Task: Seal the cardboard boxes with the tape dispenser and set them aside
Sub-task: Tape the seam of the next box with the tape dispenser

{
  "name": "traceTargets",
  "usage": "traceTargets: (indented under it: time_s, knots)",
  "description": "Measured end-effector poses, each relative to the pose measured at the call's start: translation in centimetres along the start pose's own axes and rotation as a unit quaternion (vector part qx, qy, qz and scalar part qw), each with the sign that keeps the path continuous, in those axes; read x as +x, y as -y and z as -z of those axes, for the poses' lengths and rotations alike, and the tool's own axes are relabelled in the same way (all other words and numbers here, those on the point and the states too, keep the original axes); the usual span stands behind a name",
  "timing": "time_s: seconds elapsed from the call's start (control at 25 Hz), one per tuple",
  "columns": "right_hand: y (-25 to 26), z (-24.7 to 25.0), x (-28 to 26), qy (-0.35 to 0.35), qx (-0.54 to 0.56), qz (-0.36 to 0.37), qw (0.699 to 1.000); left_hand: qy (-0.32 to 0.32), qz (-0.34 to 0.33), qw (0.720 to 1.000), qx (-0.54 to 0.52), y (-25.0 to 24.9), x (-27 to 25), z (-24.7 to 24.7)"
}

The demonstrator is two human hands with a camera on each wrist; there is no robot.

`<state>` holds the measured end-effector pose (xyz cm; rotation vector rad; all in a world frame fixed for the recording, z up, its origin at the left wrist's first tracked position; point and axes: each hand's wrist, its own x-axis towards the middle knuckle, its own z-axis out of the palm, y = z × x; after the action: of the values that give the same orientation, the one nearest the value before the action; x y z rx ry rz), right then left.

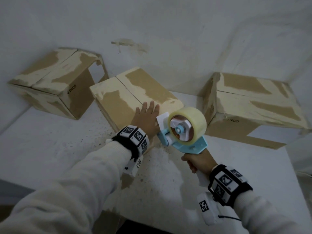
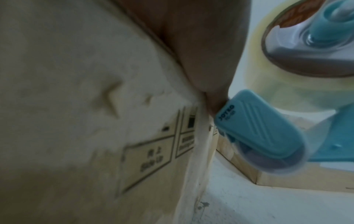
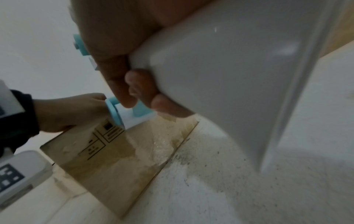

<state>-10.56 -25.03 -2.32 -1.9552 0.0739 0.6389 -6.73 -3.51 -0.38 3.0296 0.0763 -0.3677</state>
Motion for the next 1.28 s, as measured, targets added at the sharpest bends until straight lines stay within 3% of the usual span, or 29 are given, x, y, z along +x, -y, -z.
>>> traceTargets:
  time_s: [0.24,0.36,0.6,0.8,0.92,1.04,1.08,1.12,1.16,1.2,1.24,1.28]
  knots:
    - [-0.9,4.1,-0.8,-0.061,0.004,0.025,0.998,-0.027,0.046,0.998,0.015,-1.7,-0.4,-0.3]
    - [0.9,5.4,-0.8,-0.081,-0.005,0.056,0.995,-0.039,0.034,0.998,0.037,-1.9,-0.5,-0.5]
    - [5.7,5.6,-0.8,-0.076,-0.035,0.132,0.988,0.019,-0.078,0.991,0.105,-0.2,-2.0,0.6]
    - [9.1,4.3,-1.2,-0.029,-0.024,0.144,0.989,0.052,-0.234,0.944,0.226,4.8,-2.3,2.0]
    - [11.2,2.7,-1.3,-0.011,0.008,0.155,0.988,0.030,-0.224,0.940,0.254,7.6,-1.9,3.2]
    - [12.4,1.0,-0.6,-0.016,0.004,0.172,0.985,0.025,-0.189,0.971,0.147,8.7,-1.6,3.9]
    - [12.5,0.5,-0.2,-0.019,0.004,0.175,0.984,0.011,-0.163,0.986,0.029,8.6,-1.8,4.4]
    - [12.7,0.0,0.1,-0.021,0.000,0.176,0.984,-0.028,-0.114,0.979,-0.165,8.4,-2.0,5.1]
    - [13.0,-0.6,0.3,-0.022,-0.006,0.178,0.984,-0.058,-0.041,0.924,-0.377,8.1,-2.0,5.9]
    - [13.2,-1.0,0.5,-0.022,-0.016,0.180,0.983,-0.044,0.014,0.840,-0.540,7.8,-2.2,6.8]
    - [13.4,-1.6,0.8,-0.024,-0.021,0.181,0.983,0.000,0.052,0.762,-0.646,7.6,-2.2,7.7]
    - [13.7,-2.1,0.9,-0.028,-0.017,0.179,0.983,0.052,0.070,0.705,-0.704,7.7,-2.3,8.4]
